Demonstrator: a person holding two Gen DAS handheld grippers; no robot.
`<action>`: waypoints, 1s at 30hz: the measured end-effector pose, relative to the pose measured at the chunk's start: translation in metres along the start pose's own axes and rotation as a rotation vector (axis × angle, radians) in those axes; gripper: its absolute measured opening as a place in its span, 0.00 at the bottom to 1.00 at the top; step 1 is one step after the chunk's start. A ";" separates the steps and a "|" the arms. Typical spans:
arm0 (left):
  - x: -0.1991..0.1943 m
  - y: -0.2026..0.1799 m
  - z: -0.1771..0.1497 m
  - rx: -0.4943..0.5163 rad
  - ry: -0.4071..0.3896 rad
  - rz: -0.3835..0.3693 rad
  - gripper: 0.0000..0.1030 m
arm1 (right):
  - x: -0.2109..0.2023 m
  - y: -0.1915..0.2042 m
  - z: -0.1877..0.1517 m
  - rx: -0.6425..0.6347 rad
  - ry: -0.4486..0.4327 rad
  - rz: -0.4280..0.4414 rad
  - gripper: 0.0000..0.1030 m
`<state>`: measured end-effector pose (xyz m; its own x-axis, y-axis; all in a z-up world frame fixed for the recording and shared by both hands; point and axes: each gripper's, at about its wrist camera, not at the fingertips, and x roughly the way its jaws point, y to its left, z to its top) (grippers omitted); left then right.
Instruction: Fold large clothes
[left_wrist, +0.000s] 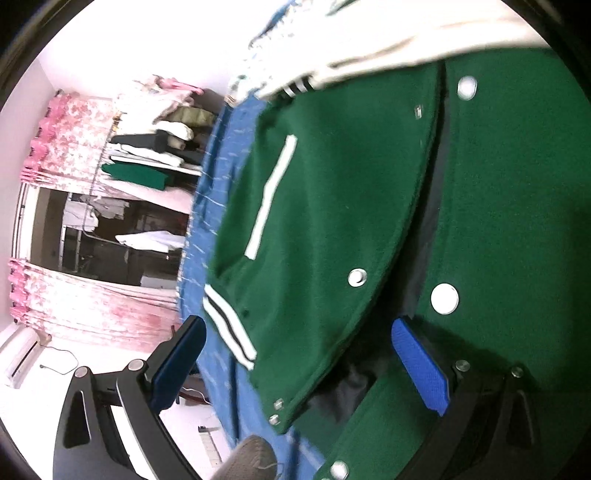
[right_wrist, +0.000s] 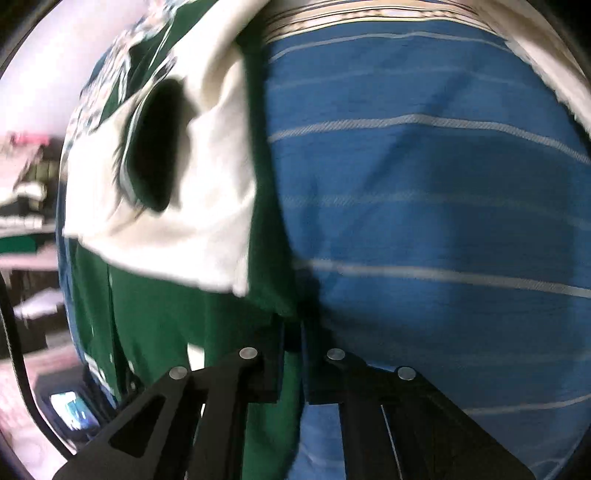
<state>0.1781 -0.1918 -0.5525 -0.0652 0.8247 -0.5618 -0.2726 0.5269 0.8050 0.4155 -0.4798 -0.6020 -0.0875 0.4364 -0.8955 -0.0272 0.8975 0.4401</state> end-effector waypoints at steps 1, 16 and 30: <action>-0.013 0.004 -0.003 0.003 -0.026 0.012 1.00 | -0.008 -0.002 -0.003 -0.013 0.017 0.007 0.24; -0.208 -0.109 -0.112 0.327 -0.205 -0.016 1.00 | -0.121 -0.113 -0.093 0.019 0.019 -0.133 0.55; -0.145 -0.116 -0.066 0.182 -0.052 0.035 1.00 | -0.094 -0.118 -0.089 0.052 0.066 -0.083 0.55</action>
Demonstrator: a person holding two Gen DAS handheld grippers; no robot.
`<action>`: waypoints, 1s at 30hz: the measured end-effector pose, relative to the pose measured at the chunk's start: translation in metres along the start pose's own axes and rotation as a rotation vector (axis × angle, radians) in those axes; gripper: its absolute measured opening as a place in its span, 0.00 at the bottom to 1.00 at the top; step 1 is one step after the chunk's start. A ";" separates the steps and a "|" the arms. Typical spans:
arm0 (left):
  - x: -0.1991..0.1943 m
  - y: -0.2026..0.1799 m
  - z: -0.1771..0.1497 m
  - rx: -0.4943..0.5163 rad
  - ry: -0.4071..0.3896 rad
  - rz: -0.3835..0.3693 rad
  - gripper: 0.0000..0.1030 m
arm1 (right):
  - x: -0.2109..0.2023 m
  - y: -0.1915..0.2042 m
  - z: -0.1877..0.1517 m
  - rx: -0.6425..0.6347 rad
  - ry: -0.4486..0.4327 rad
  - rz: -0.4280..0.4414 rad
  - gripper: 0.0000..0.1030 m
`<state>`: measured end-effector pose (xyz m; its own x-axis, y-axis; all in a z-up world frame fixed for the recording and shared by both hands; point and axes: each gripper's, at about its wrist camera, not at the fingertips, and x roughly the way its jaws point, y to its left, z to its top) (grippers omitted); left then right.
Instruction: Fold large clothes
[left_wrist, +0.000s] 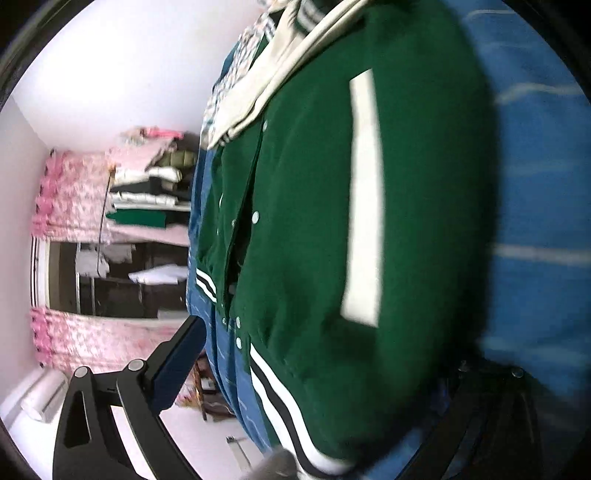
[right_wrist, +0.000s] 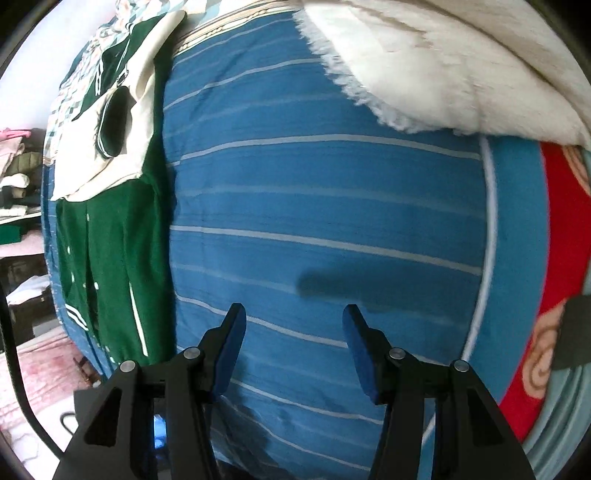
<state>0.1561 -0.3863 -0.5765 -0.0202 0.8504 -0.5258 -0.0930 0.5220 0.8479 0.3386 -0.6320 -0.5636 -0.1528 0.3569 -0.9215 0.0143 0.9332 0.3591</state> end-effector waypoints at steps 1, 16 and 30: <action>0.005 0.005 0.003 -0.011 0.007 0.001 1.00 | 0.003 0.003 0.005 -0.005 0.007 0.013 0.55; -0.003 0.074 0.024 -0.206 0.017 -0.193 0.12 | 0.050 0.083 0.164 -0.060 -0.023 0.627 0.76; 0.019 0.133 0.028 -0.297 -0.015 -0.318 0.12 | 0.095 0.166 0.204 0.042 0.043 0.564 0.20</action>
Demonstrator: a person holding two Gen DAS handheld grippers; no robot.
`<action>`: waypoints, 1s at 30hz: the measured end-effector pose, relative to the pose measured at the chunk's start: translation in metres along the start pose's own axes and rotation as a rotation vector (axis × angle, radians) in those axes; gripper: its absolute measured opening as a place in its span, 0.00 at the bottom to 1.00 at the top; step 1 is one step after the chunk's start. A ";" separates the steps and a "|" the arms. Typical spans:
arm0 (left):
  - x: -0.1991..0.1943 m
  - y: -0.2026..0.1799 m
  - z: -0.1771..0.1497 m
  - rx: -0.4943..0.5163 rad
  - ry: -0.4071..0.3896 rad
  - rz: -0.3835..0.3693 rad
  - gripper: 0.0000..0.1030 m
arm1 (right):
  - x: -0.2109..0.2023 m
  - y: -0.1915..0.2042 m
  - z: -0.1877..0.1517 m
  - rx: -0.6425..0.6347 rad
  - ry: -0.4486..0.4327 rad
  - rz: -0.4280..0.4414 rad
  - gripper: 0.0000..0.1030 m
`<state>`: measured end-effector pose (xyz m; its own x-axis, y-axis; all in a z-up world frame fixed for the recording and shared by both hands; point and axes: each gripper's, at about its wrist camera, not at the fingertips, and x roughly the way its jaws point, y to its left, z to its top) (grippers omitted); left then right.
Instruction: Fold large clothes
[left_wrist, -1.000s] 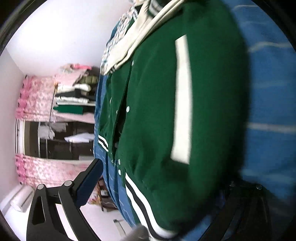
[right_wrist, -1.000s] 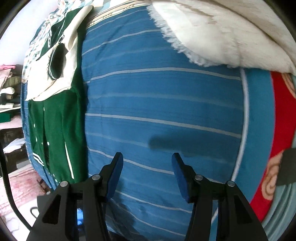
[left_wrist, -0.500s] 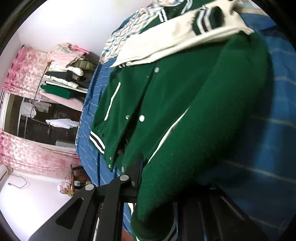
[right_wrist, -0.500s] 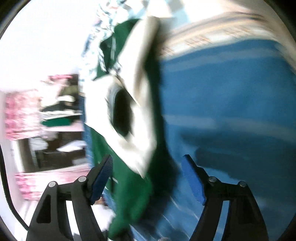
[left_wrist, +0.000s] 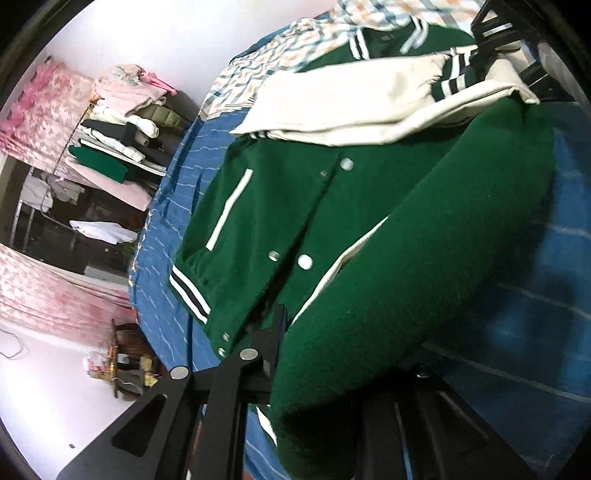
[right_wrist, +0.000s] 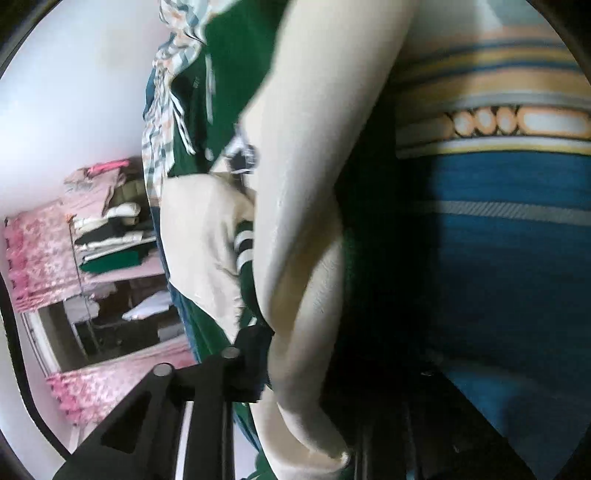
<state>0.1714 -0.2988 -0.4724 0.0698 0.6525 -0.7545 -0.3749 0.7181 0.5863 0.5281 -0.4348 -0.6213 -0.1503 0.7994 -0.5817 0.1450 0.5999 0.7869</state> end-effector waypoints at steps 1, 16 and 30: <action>0.000 0.014 0.003 -0.014 -0.003 -0.022 0.12 | -0.006 0.016 -0.004 -0.014 -0.020 -0.013 0.18; 0.143 0.248 0.077 -0.296 0.138 -0.339 0.17 | 0.091 0.317 -0.012 -0.210 -0.093 -0.296 0.15; 0.311 0.340 0.035 -0.692 0.371 -0.694 0.53 | 0.330 0.357 0.028 -0.115 0.067 -0.329 0.58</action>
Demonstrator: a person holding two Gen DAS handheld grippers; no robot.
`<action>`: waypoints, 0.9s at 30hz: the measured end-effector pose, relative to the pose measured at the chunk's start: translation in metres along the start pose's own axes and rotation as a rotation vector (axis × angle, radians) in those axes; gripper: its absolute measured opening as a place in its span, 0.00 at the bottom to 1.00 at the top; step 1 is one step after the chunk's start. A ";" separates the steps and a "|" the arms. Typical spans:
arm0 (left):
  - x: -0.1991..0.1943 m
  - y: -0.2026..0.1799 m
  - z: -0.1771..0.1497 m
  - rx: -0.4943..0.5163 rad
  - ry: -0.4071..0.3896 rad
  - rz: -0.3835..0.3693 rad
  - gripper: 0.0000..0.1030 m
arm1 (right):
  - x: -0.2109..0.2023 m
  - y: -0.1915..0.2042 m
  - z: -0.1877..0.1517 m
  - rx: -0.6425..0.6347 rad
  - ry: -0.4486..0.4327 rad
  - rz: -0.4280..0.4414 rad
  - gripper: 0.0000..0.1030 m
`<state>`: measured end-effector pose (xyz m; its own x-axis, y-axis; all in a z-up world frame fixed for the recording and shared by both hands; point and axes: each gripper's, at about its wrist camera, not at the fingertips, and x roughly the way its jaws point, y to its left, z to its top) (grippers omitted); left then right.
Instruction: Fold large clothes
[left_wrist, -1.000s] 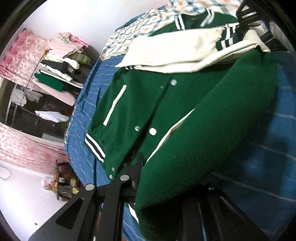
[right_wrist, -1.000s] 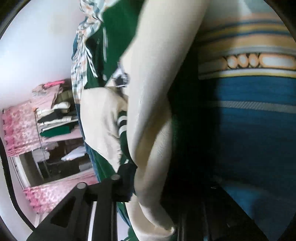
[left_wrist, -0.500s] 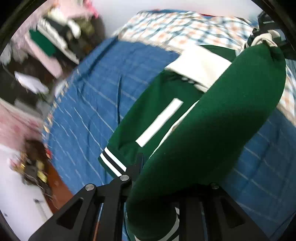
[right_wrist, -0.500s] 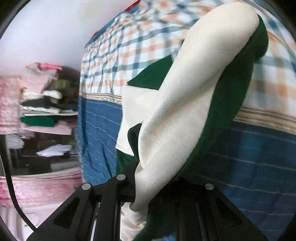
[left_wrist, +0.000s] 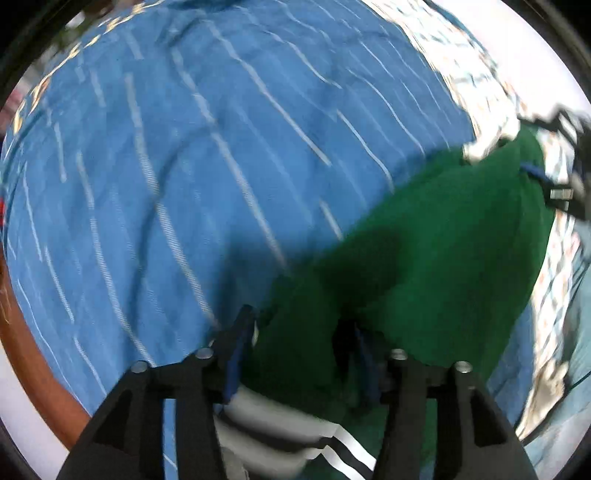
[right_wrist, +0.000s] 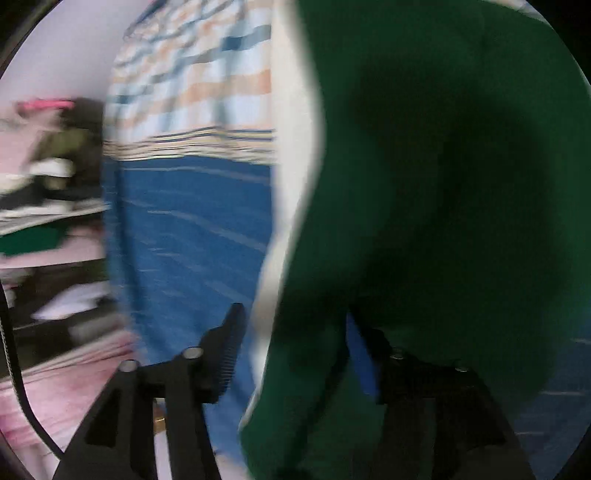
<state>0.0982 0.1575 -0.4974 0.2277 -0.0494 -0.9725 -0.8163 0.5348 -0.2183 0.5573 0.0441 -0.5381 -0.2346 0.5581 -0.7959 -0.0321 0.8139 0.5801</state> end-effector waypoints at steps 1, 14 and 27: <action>-0.007 0.010 0.001 -0.030 -0.016 -0.008 0.53 | -0.001 0.001 -0.002 -0.018 0.010 0.061 0.59; 0.008 -0.009 -0.028 0.004 -0.111 0.299 0.57 | -0.113 -0.178 -0.020 -0.062 -0.150 -0.070 0.72; 0.050 -0.030 -0.013 0.150 -0.160 0.497 0.66 | -0.059 -0.237 0.072 -0.011 -0.224 0.250 0.26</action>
<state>0.1276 0.1280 -0.5408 -0.0786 0.3627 -0.9286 -0.7644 0.5760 0.2897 0.6489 -0.1701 -0.6410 -0.0172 0.7629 -0.6463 -0.0113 0.6462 0.7631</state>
